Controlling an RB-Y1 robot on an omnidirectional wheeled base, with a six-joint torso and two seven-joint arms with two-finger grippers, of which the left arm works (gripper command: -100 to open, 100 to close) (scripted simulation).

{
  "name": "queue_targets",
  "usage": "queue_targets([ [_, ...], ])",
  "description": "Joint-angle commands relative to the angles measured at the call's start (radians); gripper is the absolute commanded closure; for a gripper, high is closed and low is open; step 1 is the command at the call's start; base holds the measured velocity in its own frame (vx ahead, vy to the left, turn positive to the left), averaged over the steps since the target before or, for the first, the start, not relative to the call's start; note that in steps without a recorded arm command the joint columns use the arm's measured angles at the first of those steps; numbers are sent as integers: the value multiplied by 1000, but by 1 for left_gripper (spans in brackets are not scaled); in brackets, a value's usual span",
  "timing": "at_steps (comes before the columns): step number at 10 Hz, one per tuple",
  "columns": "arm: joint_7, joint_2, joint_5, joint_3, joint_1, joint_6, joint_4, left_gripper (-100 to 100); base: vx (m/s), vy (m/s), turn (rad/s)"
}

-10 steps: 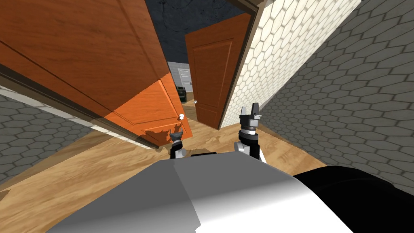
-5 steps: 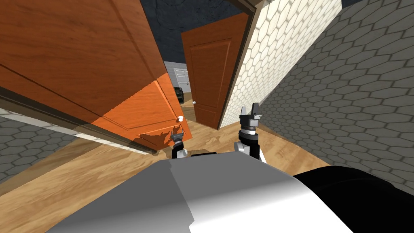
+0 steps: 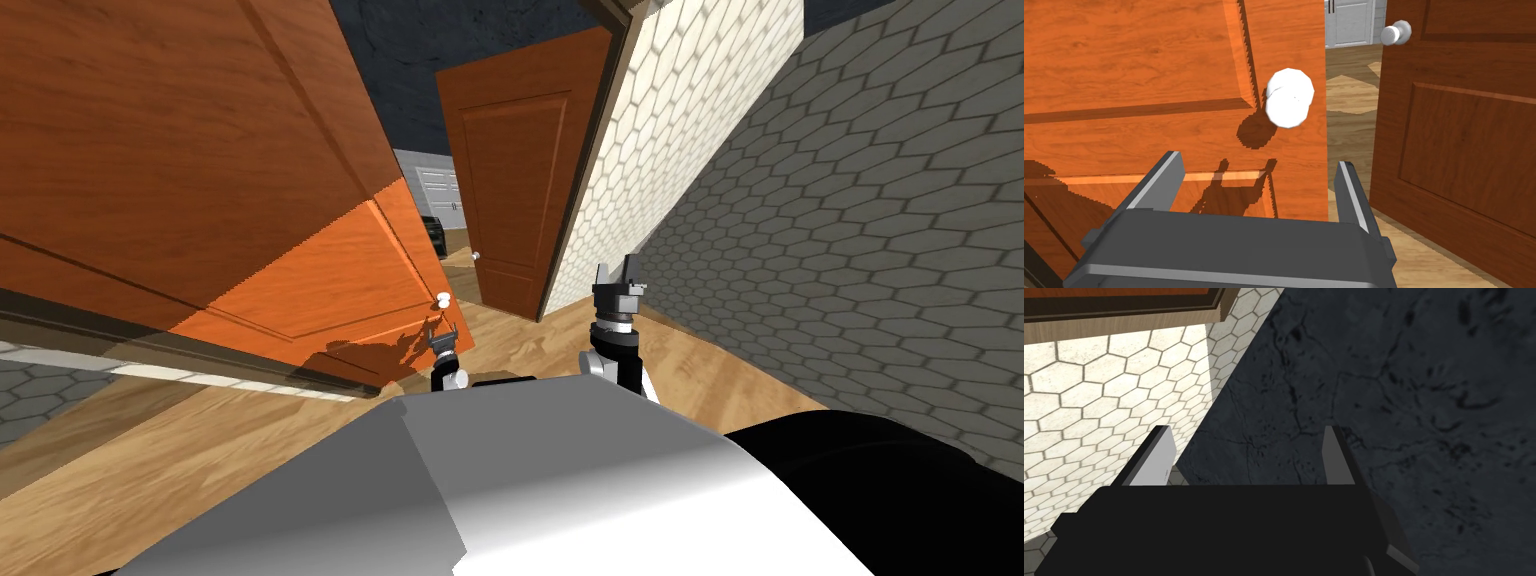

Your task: Push the door open

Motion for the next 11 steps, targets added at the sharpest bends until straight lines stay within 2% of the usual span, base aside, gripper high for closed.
queue_targets([
  [1, 26, -5, 13, -1, -16, -9, 37, -100, 70, 77, -80],
  [6, 109, -40, 60, -10, -45, -32, 132, -100, 78, 116, -114],
  [7, 101, -34, 56, -10, -40, -29, 120, -100, 25, 50, -18],
  [8, 108, -7, 58, -8, -41, -31, 125, -100, 85, 44, -16],
  [9, 110, 6, 59, -7, -41, -31, 127, -100, 177, 76, -24],
  [11, 115, 22, 62, -4, -42, -33, 132, -100, 206, 80, -29],
])
